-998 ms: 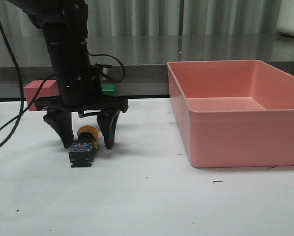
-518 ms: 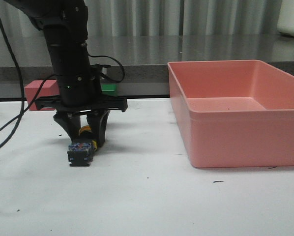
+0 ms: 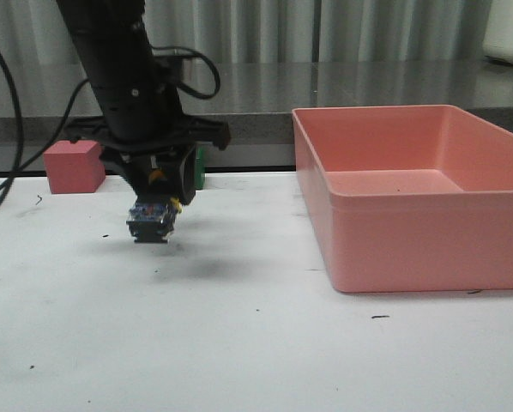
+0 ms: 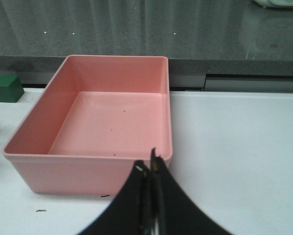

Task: Place and stand button with both arms
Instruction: 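Lift the button with the left gripper and turn it cap-up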

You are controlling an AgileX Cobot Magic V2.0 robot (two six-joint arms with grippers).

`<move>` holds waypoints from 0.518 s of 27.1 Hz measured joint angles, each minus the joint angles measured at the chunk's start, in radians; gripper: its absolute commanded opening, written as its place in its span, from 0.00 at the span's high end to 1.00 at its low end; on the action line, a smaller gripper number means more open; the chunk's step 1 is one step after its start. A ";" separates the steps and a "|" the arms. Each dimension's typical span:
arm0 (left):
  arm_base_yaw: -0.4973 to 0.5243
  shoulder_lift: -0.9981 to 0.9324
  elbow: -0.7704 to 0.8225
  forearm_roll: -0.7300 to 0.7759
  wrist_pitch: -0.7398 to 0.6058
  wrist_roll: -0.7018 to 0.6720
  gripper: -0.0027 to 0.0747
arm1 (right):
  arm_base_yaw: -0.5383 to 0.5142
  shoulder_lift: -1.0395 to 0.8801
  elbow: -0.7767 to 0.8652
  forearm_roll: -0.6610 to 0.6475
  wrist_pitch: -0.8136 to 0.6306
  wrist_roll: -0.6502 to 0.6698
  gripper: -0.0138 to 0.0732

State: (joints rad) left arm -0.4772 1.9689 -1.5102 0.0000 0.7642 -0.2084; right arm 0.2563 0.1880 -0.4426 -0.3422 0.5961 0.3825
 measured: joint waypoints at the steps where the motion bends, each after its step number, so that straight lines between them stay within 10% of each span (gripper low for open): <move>1: -0.002 -0.053 0.049 0.000 -0.060 0.000 0.74 | 0.000 0.000 0.000 0.000 0.000 0.000 0.91; 14: 0.022 -0.638 0.847 0.167 -1.024 0.008 0.75 | 0.000 0.000 0.000 0.000 0.000 0.000 0.91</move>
State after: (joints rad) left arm -0.4549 1.3310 -0.6635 0.1669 -0.2596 -0.1999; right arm 0.2563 0.1880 -0.4426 -0.3422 0.5961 0.3825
